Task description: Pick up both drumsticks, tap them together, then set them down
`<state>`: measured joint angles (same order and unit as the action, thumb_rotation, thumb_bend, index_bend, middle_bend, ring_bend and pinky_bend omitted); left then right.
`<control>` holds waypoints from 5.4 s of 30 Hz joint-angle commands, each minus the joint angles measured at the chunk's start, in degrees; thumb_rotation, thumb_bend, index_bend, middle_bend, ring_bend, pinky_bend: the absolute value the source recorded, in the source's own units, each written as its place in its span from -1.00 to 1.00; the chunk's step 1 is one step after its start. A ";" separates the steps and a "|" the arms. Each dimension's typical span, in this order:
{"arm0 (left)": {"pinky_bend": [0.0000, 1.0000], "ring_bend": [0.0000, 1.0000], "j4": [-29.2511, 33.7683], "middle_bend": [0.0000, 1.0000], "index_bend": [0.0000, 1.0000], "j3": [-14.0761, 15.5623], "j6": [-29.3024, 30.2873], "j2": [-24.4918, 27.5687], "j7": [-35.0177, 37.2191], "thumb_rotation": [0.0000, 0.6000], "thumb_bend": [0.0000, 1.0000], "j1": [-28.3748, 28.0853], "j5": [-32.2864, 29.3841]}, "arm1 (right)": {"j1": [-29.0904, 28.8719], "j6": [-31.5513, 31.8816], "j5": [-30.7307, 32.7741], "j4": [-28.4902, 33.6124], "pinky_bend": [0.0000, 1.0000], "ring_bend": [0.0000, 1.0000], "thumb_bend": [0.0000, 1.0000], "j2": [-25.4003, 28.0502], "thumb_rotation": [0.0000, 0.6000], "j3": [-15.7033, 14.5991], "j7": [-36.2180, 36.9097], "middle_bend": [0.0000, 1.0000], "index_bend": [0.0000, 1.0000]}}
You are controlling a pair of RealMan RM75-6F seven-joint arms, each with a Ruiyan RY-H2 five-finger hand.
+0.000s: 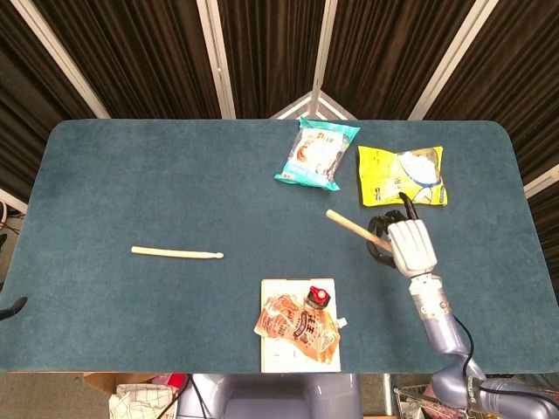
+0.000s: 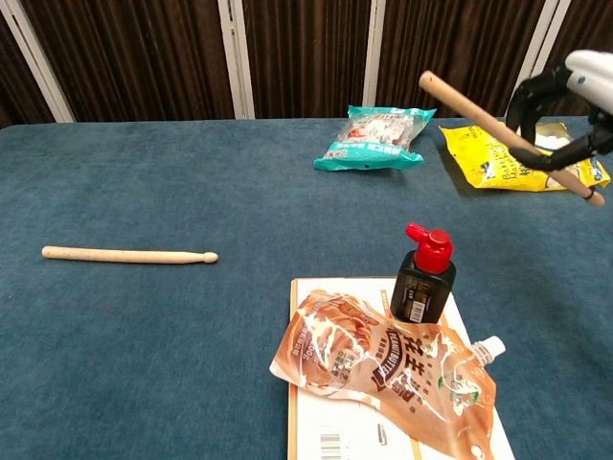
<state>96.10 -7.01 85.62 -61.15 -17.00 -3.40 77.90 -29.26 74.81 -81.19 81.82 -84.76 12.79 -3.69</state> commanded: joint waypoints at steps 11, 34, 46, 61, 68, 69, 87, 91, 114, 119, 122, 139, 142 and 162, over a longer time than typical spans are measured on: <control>-1.00 -1.00 -8.04 -0.75 -0.66 -4.90 -21.01 -3.11 -4.26 1.00 -0.52 -15.14 -10.68 | -4.03 0.22 0.82 12.98 -1.00 -0.24 -0.02 8.61 1.00 8.60 -0.85 0.35 0.33; -1.00 -1.00 -29.67 -0.41 -0.36 -3.97 -35.58 -23.24 5.74 1.00 -0.47 -27.78 -12.33 | -5.24 0.19 7.59 18.53 -1.00 -0.24 0.00 10.55 1.00 10.55 -6.53 0.35 0.33; -1.00 -1.00 -29.12 -0.25 -0.27 -2.62 -31.58 -27.73 7.49 1.00 -0.40 -27.99 -9.03 | -4.14 1.09 8.08 17.83 -1.00 -0.24 0.00 11.61 1.00 9.74 -5.94 0.35 0.33; -1.00 -0.95 -30.93 -0.07 -0.12 -2.04 -30.73 -31.78 3.79 1.00 -0.39 -29.21 -9.70 | -3.28 1.84 7.79 16.48 -1.00 -0.24 0.00 12.62 1.00 9.14 -4.22 0.35 0.33; -1.00 -0.95 -32.13 -0.06 -0.04 -1.53 -30.44 -33.26 1.18 1.00 -0.37 -29.63 -10.00 | -2.88 2.20 7.96 16.84 -1.00 -0.24 0.00 13.24 1.00 9.07 -4.08 0.35 0.33; -1.00 -0.95 -32.14 -0.05 -0.02 -1.49 -30.57 -33.36 1.19 1.00 -0.36 -29.67 -10.07 | -2.83 2.28 7.98 16.94 -1.00 -0.23 0.00 13.32 1.00 9.09 -4.10 0.35 0.33; -1.00 -0.89 -32.87 0.09 0.18 -0.63 -30.76 -33.75 -4.48 1.00 -0.33 -29.67 -12.16 | -2.95 2.56 7.78 16.23 -1.00 -0.22 0.00 12.81 1.00 8.56 -4.47 0.35 0.33; -1.00 -0.89 -32.02 0.10 0.18 -0.80 -30.11 -33.45 -5.55 1.00 -0.33 -29.62 -12.50 | -2.99 2.55 7.80 15.96 -1.00 -0.22 0.00 12.58 1.00 8.37 -4.68 0.35 0.33; -1.00 -0.86 -29.25 0.20 0.20 -0.76 -26.86 -33.58 -18.79 1.00 -0.31 -29.73 -17.66 | -2.65 2.66 7.64 15.12 -1.00 -0.22 0.00 12.60 1.00 7.85 -4.19 0.35 0.33; -1.00 -0.84 -29.70 0.21 0.21 -0.61 -26.45 -33.90 -19.61 1.00 -0.22 -29.71 -17.93 | -2.64 2.74 7.56 15.04 -1.00 -0.22 0.00 12.60 1.00 7.84 -4.18 0.35 0.33; -1.00 -0.83 -30.31 0.23 0.23 -0.51 -25.78 -34.28 -19.70 1.00 -0.20 -29.66 -17.54 | -2.62 2.72 7.62 15.09 -1.00 -0.22 0.00 12.75 1.00 7.94 -4.08 0.35 0.33; -1.00 -0.81 -34.78 0.23 0.28 -0.01 -23.22 -36.11 -19.67 1.00 -0.17 -29.44 -15.02 | -2.66 2.69 7.53 14.65 -1.00 -0.22 0.00 12.52 1.00 7.72 -4.23 0.35 0.33; -1.00 -0.81 -35.44 0.23 0.29 0.11 -22.65 -36.02 -18.71 1.00 -0.15 -29.37 -13.90 | -2.82 2.47 7.65 14.49 -1.00 -0.22 0.00 12.31 1.00 7.70 -4.31 0.35 0.33; -1.00 -0.79 -24.24 0.26 0.30 -0.98 -8.83 -26.41 -7.00 1.00 -0.08 -27.65 0.39 | -3.86 1.88 7.72 14.23 -1.00 -0.22 0.00 11.26 1.00 7.60 -6.39 0.35 0.33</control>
<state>68.45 -7.62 73.30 -90.32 -26.92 -31.68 74.94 -33.04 76.77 -73.54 96.08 -73.41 20.35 -9.96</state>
